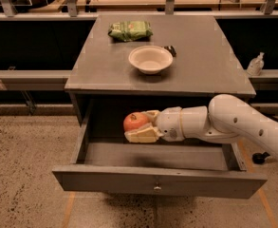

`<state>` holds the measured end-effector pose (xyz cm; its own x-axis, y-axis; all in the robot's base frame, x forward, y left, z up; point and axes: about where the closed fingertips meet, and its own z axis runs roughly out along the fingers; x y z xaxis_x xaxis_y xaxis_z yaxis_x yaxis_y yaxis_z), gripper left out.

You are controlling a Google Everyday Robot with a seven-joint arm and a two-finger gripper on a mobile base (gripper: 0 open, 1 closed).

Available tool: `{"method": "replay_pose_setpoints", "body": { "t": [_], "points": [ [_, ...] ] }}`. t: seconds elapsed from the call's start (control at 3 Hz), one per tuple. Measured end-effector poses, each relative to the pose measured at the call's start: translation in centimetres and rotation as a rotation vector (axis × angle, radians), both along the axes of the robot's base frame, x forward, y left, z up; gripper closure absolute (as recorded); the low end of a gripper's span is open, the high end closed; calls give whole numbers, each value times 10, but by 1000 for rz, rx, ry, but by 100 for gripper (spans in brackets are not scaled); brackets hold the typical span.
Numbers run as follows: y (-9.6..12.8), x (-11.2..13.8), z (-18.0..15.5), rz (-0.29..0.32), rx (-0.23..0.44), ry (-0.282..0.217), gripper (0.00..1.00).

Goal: Place apple into top drawer

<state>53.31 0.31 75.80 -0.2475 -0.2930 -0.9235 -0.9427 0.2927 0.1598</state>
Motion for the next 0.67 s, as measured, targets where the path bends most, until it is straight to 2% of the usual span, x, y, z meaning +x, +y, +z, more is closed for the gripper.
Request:
{"method": "replay_pose_setpoints", "body": {
  "t": [0.33,0.67],
  "points": [
    [25,2,-39,11,-31,-35,100],
    [39,11,-70,-3,-88,-104,100]
  ]
}}
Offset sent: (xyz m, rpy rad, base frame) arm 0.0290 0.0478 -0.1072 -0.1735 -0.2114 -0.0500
